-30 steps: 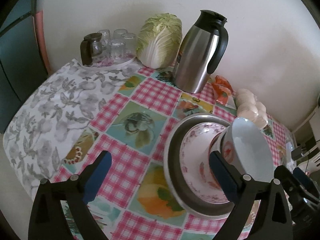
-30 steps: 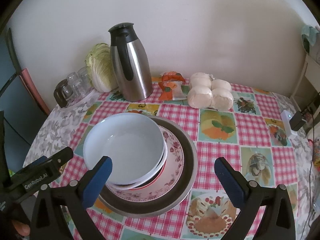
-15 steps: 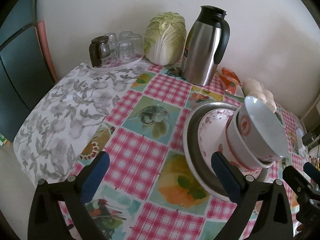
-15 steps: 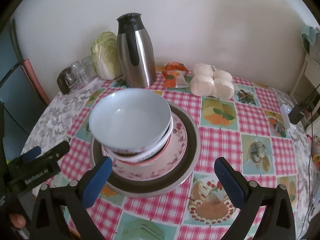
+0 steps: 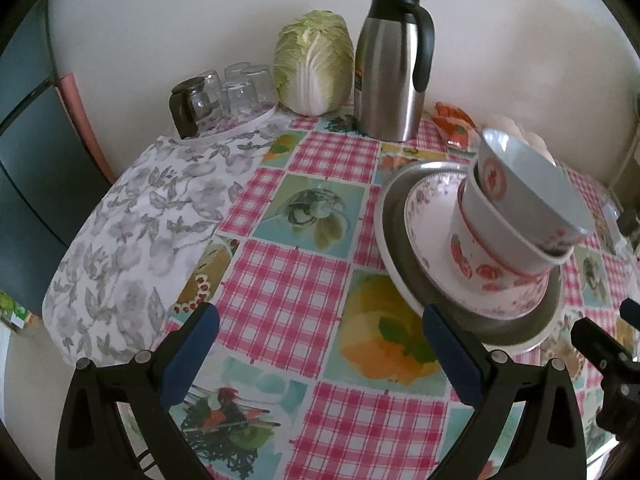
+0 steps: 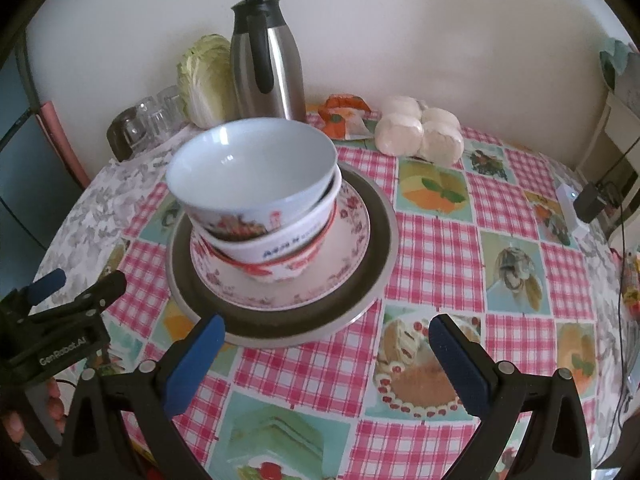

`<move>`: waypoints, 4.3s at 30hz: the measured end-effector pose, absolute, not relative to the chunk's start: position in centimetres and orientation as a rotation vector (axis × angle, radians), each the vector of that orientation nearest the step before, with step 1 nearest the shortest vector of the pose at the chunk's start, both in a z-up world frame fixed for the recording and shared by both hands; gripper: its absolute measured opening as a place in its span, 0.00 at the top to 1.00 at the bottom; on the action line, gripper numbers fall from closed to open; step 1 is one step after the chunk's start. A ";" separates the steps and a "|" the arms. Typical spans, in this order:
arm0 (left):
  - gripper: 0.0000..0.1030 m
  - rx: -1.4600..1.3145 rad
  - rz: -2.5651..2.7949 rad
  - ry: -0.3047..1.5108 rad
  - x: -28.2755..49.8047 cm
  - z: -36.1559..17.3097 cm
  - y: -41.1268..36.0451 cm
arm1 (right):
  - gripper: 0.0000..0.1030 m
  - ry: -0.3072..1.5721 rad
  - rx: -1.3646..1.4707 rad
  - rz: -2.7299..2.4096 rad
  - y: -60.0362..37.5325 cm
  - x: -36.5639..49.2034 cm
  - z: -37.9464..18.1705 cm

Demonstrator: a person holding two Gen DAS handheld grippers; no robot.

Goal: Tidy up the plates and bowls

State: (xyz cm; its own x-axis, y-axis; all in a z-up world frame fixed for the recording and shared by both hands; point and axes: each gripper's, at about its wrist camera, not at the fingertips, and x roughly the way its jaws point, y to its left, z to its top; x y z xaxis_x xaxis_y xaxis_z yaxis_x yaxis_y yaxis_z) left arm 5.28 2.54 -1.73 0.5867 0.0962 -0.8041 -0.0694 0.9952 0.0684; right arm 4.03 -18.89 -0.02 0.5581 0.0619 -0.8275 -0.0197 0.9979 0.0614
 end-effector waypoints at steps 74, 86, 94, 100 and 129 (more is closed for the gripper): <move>0.02 0.044 0.059 0.999 5.2 -3.0 2.7 | 0.00 1.049 0.013 0.014 -18.9 3.8 -1.6; 0.02 0.043 0.058 0.999 5.2 -3.0 2.7 | 0.00 1.055 0.008 0.014 -18.9 3.8 -1.7; 0.02 0.044 0.058 0.999 5.3 -3.0 2.7 | 0.00 1.057 0.008 0.014 -18.8 3.8 -1.7; 0.02 0.043 0.059 1.000 5.3 -3.0 2.7 | 0.00 1.058 0.007 0.013 -18.8 3.9 -1.7; 0.02 0.042 0.058 1.002 5.3 -3.2 2.7 | 0.00 1.065 0.000 0.014 -18.8 3.9 -1.8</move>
State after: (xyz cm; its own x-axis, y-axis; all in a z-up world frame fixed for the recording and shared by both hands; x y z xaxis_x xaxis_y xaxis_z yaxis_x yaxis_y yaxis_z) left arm 5.26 2.75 -3.16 0.5369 0.0682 -0.8409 -0.0300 0.9976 0.0618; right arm 3.85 -18.81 -1.82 0.4841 0.0119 -0.8749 -0.0118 0.9999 0.0071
